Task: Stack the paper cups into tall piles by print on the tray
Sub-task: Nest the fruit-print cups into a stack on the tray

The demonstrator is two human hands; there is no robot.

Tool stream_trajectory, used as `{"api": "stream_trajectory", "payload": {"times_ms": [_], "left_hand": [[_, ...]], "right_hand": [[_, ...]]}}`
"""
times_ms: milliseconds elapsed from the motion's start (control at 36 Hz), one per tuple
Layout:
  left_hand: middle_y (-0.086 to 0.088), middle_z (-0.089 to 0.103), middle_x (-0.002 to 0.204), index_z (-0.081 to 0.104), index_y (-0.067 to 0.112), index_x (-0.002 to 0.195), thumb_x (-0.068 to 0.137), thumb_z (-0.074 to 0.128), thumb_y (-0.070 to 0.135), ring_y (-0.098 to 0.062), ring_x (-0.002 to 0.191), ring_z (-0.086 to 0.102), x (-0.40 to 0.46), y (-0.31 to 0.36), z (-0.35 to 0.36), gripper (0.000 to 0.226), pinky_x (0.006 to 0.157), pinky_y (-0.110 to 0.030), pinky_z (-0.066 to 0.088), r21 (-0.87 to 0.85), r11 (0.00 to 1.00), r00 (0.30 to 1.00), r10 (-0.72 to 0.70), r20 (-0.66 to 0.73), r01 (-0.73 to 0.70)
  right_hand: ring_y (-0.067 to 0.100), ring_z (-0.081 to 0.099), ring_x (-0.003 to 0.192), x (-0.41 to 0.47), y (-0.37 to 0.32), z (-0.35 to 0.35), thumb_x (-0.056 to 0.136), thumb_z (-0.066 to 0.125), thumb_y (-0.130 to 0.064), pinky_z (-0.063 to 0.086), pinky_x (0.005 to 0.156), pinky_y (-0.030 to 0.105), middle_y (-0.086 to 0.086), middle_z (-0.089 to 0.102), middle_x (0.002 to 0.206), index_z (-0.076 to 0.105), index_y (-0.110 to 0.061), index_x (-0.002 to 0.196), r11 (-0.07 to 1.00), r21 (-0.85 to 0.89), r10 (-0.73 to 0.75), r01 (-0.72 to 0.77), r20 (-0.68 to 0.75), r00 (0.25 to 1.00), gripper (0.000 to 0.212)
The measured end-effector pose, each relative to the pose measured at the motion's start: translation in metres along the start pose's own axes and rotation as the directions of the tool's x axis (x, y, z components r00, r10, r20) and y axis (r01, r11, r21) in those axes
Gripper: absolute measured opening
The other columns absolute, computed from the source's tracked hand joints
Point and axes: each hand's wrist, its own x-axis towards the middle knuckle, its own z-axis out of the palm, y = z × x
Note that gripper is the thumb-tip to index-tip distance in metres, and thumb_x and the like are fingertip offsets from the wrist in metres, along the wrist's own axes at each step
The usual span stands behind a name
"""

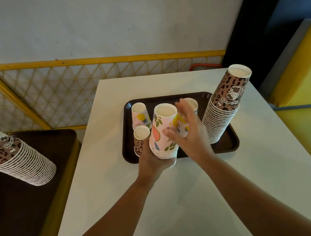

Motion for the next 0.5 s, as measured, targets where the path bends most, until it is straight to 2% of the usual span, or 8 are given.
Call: {"api": "stream_trajectory", "payload": {"times_ms": [28,83,111,167,250,361,444,500], "left_hand": [[0.010,0.056,0.118,0.040,0.025,0.130,0.057,0.087,0.013,-0.009,0.108,0.054,0.000,0.001,0.000,0.089,0.082,-0.014,0.047,0.006,1.000,1.000,0.003,0.004,-0.003],[0.006,0.057,0.122,0.039,0.024,0.131,0.057,0.087,0.015,-0.012,0.112,0.054,0.000,0.002,0.001,0.089,0.090,-0.025,0.050,0.021,1.000,1.000,0.014,0.016,-0.014],[0.004,0.057,0.124,0.038,0.023,0.132,0.057,0.087,0.016,-0.014,0.115,0.053,0.000,0.002,0.001,0.089,0.094,-0.031,0.050,0.038,0.999,1.000,0.016,0.018,-0.017],[0.005,0.054,0.127,0.036,0.024,0.134,0.057,0.088,0.019,-0.013,0.118,0.051,0.000,0.001,0.002,0.093,0.098,-0.034,0.049,0.069,0.997,0.999,0.034,0.016,-0.035],[0.010,0.051,0.129,0.032,0.028,0.136,0.057,0.088,0.023,-0.010,0.120,0.048,0.001,0.000,0.002,0.097,0.097,-0.026,0.047,0.091,0.995,0.999,0.041,0.015,-0.042],[0.010,0.052,0.123,0.034,0.025,0.133,0.059,0.088,0.023,-0.009,0.118,0.050,-0.001,0.001,0.001,0.092,0.083,-0.007,0.042,0.093,0.994,0.998,0.061,0.004,-0.061],[0.005,0.056,0.123,0.038,0.020,0.133,0.058,0.088,0.018,-0.009,0.113,0.052,-0.003,0.003,-0.001,0.090,0.075,0.002,0.041,0.080,0.994,0.997,0.075,-0.006,-0.075],[0.006,0.058,0.123,0.040,0.019,0.133,0.057,0.088,0.016,-0.008,0.110,0.054,-0.003,0.004,-0.001,0.090,0.075,0.004,0.040,0.065,0.995,0.997,0.076,-0.007,-0.076]], "right_hand": [[0.002,0.044,0.123,-0.003,-0.001,0.004,0.072,0.073,-0.041,0.044,0.097,0.025,-0.011,0.046,0.137,0.029,-0.020,0.142,1.000,0.016,0.024,-0.024,0.039,0.999,0.086],[0.002,0.047,0.117,-0.007,-0.003,0.011,0.071,0.074,-0.038,0.046,0.092,0.024,-0.011,0.051,0.130,0.032,-0.021,0.139,0.999,0.034,0.036,-0.038,0.072,0.997,0.082],[0.001,0.047,0.114,-0.008,-0.003,0.013,0.072,0.073,-0.038,0.046,0.090,0.022,-0.011,0.052,0.127,0.033,-0.021,0.138,0.998,0.038,0.037,-0.040,0.073,0.997,0.079],[0.000,0.047,0.110,-0.009,-0.002,0.016,0.073,0.073,-0.036,0.043,0.086,0.018,-0.008,0.054,0.127,0.035,-0.020,0.136,0.999,0.034,0.039,-0.041,0.054,0.998,0.076],[0.002,0.049,0.107,-0.008,-0.004,0.017,0.073,0.073,-0.035,0.045,0.084,0.018,-0.004,0.056,0.126,0.039,-0.018,0.133,0.998,0.038,0.044,-0.045,0.027,0.999,0.071],[0.005,0.055,0.103,-0.007,-0.007,0.014,0.073,0.074,-0.034,0.051,0.083,0.022,-0.004,0.060,0.119,0.043,-0.016,0.128,0.998,0.051,0.046,-0.046,0.002,0.999,0.066],[0.002,0.057,0.096,-0.004,-0.009,0.011,0.073,0.074,-0.037,0.052,0.076,0.018,-0.011,0.059,0.109,0.045,-0.016,0.124,0.998,0.040,0.052,-0.051,-0.026,0.998,0.062],[0.002,0.058,0.091,-0.001,-0.011,0.008,0.073,0.074,-0.037,0.051,0.070,0.013,-0.014,0.059,0.103,0.048,-0.016,0.120,0.998,0.041,0.050,-0.048,-0.046,0.998,0.058]]}}
